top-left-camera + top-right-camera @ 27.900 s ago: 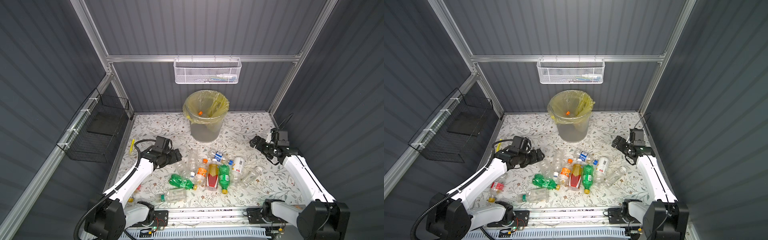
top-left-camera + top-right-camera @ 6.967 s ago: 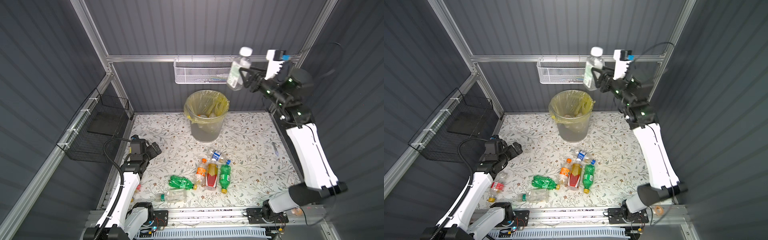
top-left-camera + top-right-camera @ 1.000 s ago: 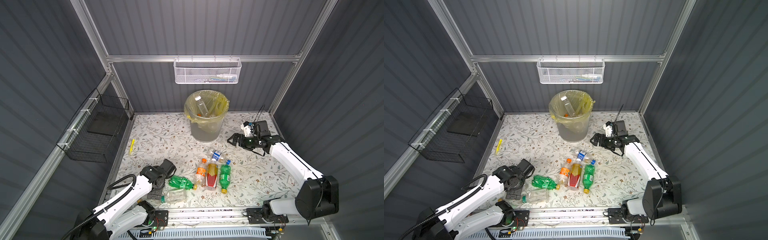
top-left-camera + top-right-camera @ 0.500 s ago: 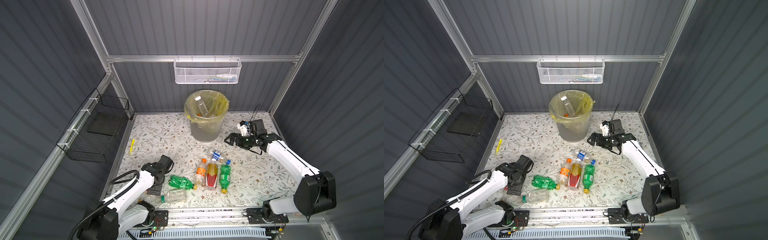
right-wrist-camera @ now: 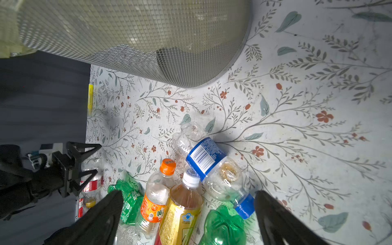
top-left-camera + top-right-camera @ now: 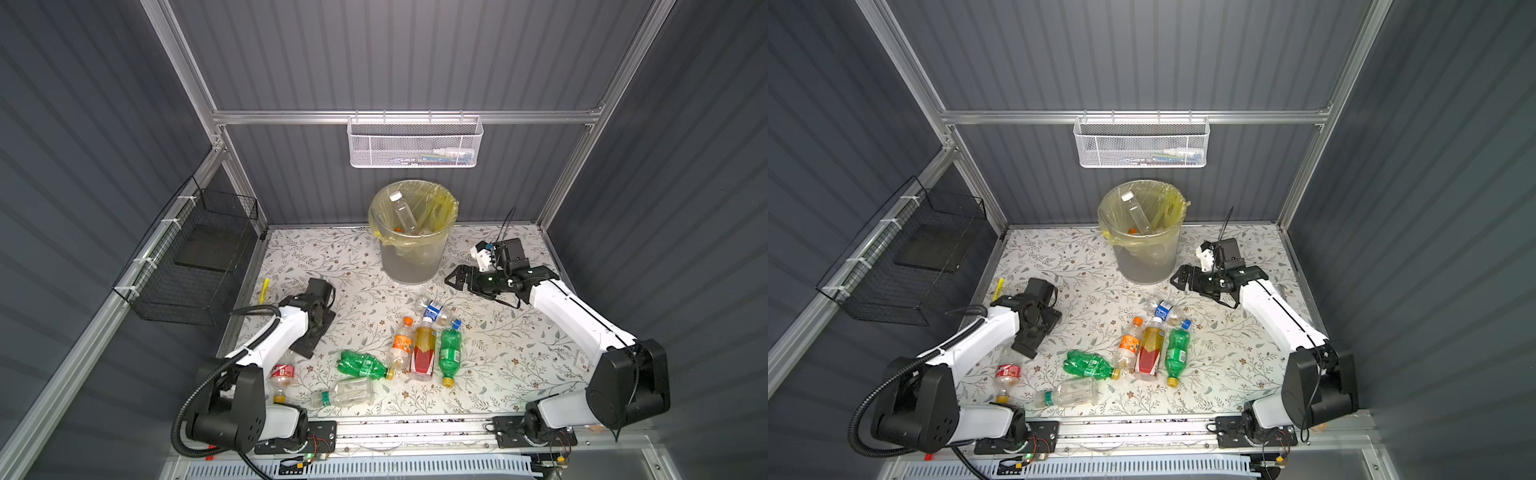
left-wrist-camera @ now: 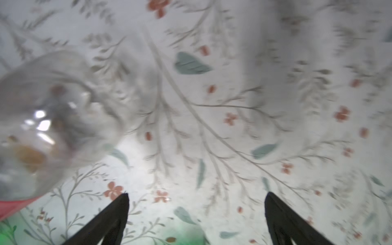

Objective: Throw the plastic bottles in the bin
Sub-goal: Pick up the plastic bottle from the bottom-left of the table.

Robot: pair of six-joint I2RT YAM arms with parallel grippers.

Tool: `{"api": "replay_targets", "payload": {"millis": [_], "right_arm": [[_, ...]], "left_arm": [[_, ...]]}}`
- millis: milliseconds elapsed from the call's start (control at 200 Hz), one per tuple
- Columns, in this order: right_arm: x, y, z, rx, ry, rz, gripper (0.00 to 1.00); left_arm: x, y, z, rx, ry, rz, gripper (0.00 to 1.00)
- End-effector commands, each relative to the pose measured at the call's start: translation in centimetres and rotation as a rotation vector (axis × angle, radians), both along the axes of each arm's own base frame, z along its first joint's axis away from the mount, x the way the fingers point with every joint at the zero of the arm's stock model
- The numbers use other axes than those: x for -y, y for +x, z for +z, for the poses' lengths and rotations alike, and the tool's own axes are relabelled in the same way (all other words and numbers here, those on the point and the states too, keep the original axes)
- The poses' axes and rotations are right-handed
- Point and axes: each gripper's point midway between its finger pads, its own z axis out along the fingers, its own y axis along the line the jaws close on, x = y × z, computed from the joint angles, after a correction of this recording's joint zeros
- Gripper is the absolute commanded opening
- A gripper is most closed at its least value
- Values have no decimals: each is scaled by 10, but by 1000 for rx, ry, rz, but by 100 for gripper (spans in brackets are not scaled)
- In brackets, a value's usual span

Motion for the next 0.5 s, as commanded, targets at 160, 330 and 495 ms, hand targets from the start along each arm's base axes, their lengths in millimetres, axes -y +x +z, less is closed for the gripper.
{"api": "replay_targets", "payload": {"millis": [160, 330, 495], "right_arm": [[6, -1, -1, -1, 4, -64, 99], [3, 0, -1, -1, 72, -114, 99], [-5, -4, -4, -39, 201, -171, 99]], "left_arm": [[-27, -27, 63, -105, 159, -241, 100], [-83, -78, 72, -168, 163, -94, 100], [-115, -91, 66, -162, 104, 27, 100]]}}
